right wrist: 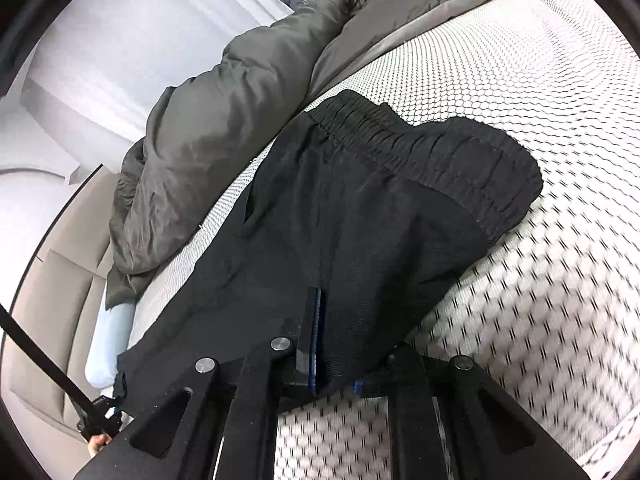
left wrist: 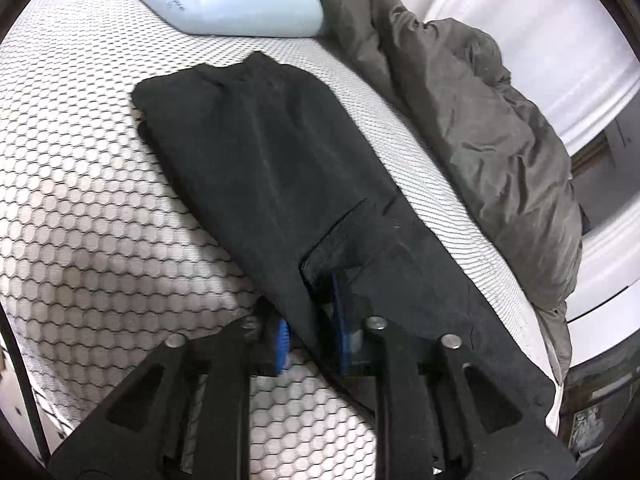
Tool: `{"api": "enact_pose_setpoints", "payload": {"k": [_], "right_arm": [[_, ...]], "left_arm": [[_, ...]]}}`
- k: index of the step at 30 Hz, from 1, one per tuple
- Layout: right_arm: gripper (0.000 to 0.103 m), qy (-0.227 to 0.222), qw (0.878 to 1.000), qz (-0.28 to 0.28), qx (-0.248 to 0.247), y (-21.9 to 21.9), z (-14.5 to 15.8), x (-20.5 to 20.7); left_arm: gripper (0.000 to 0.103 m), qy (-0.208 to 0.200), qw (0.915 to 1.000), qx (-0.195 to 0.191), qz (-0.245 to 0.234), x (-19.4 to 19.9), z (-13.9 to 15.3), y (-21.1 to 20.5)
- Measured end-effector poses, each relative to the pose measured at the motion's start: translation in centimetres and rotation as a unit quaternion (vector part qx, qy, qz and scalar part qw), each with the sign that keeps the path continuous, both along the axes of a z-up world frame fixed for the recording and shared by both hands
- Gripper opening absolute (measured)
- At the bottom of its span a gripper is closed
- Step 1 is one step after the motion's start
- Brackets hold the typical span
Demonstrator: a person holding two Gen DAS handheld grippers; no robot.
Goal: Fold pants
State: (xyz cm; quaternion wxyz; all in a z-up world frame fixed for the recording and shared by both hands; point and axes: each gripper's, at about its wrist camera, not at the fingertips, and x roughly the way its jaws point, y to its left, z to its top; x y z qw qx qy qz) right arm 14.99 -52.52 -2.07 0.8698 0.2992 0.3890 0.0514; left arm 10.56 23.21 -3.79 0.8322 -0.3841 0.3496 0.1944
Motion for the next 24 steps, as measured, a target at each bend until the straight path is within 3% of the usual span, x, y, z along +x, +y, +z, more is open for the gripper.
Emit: {"api": "enact_pose_setpoints", "payload": {"k": [1,3,5,7,8,9,11,13,15,17,19,23,24], "right_arm": [[0.011,0.000,1.000,0.003,-0.008,0.1,0.1,-0.2],[0.016,-0.005,1.000,-0.003,-0.013,0.2,0.5,-0.2],[0.019,-0.004,1.000,-0.020,-0.012,-0.2,0.6,-0.6],[0.029,-0.011,0.999,-0.045,-0.030,-0.8,1.3,-1.3],[0.044,-0.015,0.997,-0.058,-0.041,-1.1,1.6,-1.6],[0.056,-0.020,0.996,-0.071,-0.051,-1.4,1.9,-2.0],[0.062,-0.030,0.996,-0.076,-0.048,-2.0,2.3,-2.4],[0.076,-0.037,0.994,-0.089,-0.058,-2.4,2.7,-2.9],[0.089,-0.045,0.987,-0.113,-0.109,-2.5,3.6,-3.4],[0.089,-0.048,0.979,-0.135,-0.146,-2.9,4.2,-4.0],[0.090,-0.052,0.978,-0.150,-0.134,-3.6,4.4,-4.4],[0.089,-0.032,0.987,-0.104,-0.122,-3.2,3.2,-3.2],[0.076,-0.021,0.989,-0.100,-0.109,-3.3,2.5,-2.8]], "left_arm": [[0.029,0.008,0.9999,0.009,0.005,-0.2,0.1,0.1],[0.049,0.032,0.9984,0.044,0.013,-0.7,0.7,-0.1],[0.052,0.041,0.9948,0.090,0.024,-1.1,1.7,-0.8],[0.073,0.025,0.9901,0.137,0.015,-1.9,3.5,-2.2],[0.088,0.016,0.9893,0.145,0.009,-2.1,4.1,-2.8],[0.094,-0.004,0.9888,0.149,-0.004,-2.4,4.9,-3.7],[0.102,-0.034,0.9878,0.148,-0.035,-2.5,5.8,-5.4],[0.102,-0.057,0.9848,0.146,-0.076,-2.0,6.4,-7.6],[0.102,-0.069,0.9812,0.137,-0.117,-1.2,6.3,-10.1],[0.102,-0.071,0.9769,0.122,-0.161,-0.1,5.8,-12.9],[0.102,-0.069,0.9721,0.116,-0.191,0.8,5.3,-15.0],[0.102,-0.045,0.9555,0.115,-0.268,3.0,4.0,-20.2],[0.102,-0.037,0.9505,0.126,-0.282,3.1,3.6,-21.3]]}}
